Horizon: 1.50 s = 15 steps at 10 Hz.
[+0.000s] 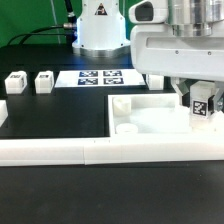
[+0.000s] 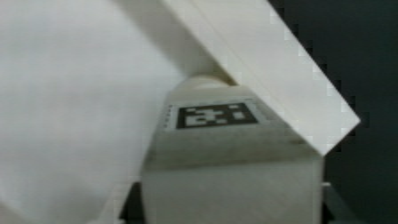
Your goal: Assemble square table
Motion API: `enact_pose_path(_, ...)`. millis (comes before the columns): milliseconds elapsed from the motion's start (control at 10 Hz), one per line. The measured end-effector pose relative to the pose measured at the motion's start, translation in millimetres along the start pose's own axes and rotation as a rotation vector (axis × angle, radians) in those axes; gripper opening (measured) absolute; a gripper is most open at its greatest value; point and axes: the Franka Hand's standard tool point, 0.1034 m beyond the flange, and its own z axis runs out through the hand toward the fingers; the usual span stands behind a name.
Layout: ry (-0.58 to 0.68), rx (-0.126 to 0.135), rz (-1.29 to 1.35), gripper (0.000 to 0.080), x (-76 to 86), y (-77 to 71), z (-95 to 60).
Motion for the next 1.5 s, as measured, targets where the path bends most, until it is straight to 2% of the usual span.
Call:
enact_pose_path(200,-0.004,-0.005,0.275,0.0288,0.4,1.5,0.2)
enact_pose_path(600,-0.023,0.003,0.778,0.029,-1.8,3.9,0.6)
enact_pose_path(900,-0.007,-0.001,0.968,0.0291,-2.9,5.1,-0.6)
enact_pose_path(1300,0.005,-0.009,0.973,0.0291,-1.4,7.9,-1.0)
enact_pose_path(1400,0.005,-0.011,0.972,0.0396,-2.0,8.3,0.2)
enact_pose_path(1500,0.005,-0.012,0.968,0.0535,-2.1,8.4,0.5)
